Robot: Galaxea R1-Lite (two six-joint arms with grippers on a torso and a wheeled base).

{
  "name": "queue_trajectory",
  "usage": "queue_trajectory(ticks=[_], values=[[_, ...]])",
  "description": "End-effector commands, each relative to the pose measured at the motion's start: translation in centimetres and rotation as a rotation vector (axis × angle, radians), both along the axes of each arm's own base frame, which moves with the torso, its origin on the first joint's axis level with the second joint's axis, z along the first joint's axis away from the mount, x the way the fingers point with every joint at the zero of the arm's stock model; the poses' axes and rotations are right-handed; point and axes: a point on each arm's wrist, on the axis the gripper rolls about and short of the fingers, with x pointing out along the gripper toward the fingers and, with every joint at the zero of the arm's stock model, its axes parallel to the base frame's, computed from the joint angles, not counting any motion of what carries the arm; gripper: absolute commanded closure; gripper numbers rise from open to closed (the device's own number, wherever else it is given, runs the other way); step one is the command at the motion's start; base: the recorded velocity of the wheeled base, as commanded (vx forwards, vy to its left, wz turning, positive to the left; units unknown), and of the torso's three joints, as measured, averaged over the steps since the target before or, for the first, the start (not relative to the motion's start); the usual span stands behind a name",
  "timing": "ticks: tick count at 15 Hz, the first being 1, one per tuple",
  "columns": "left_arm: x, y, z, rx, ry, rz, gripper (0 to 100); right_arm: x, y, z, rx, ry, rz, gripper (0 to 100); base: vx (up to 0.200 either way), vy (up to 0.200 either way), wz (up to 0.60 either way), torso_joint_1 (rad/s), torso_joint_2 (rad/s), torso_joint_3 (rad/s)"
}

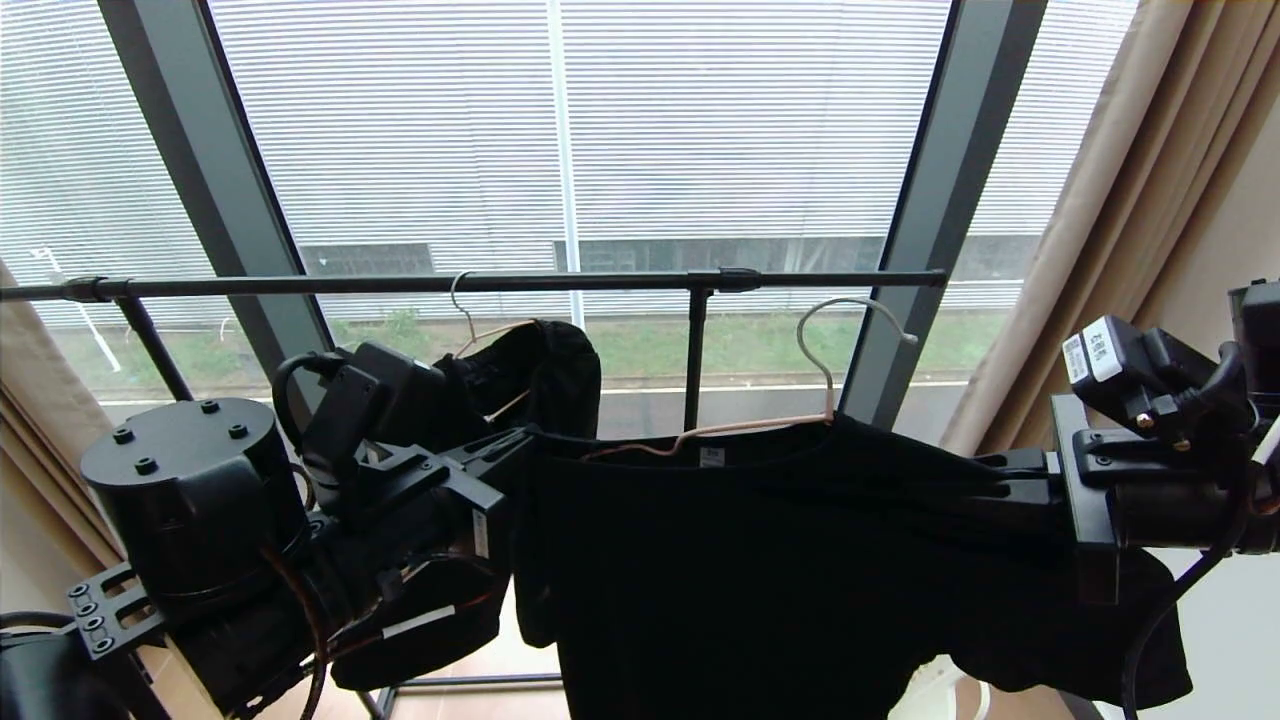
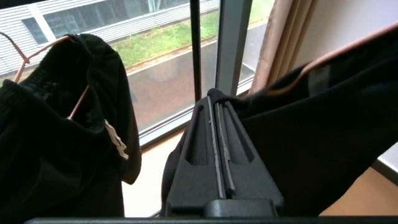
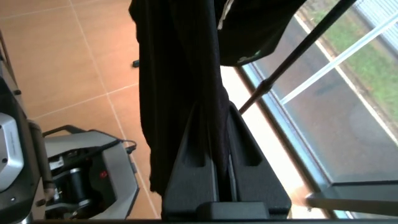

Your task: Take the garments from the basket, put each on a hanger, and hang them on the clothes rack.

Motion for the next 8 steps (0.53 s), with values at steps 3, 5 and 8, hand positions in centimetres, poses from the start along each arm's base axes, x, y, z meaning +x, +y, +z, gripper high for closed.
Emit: queue_trajectory(ticks=[3, 5, 8], values=[[0.7, -0.3, -0.7, 0.042, 0.005, 0.003, 100, -0.8, 1.1, 0.6, 0.012, -0.019, 0.056, 100, 0.000, 0.000, 0.00, 0.000, 0.00, 0.000], [1.0, -0.6, -0.2, 0.034, -0.014, -0.003, 100, -0.2, 2.3, -0.1, 0.012, 0.026, 0.087, 100, 0.000, 0.000, 0.00, 0.000, 0.00, 0.000], [0.2, -1.5, 0.4, 0.023, -0.036, -0.044, 100, 1.4, 2.9, -1.0, -0.001, 0.067, 0.084, 100, 0.000, 0.000, 0.00, 0.000, 0.00, 0.000]])
